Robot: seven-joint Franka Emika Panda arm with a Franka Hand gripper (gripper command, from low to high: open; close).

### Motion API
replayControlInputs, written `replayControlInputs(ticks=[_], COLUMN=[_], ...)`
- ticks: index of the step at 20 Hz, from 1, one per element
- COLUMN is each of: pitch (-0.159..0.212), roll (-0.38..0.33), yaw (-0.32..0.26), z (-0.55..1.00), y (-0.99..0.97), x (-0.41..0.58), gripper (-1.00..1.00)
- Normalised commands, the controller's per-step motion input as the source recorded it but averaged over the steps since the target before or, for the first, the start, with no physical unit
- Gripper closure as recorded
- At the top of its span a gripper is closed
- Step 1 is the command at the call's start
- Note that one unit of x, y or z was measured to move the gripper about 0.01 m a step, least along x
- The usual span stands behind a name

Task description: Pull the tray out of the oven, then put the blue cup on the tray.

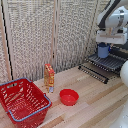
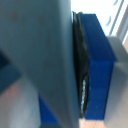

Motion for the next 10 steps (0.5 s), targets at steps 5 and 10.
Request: replayControlInputs(ticks=[5, 10], pitch=[0.000, 0.015], roll=[0.000, 0.000], yaw=[-0.007, 0.000], z=[-0.06, -0.05], y=[-0.06, -0.05], x=[0.000, -0.030], gripper=[1.00, 1.00])
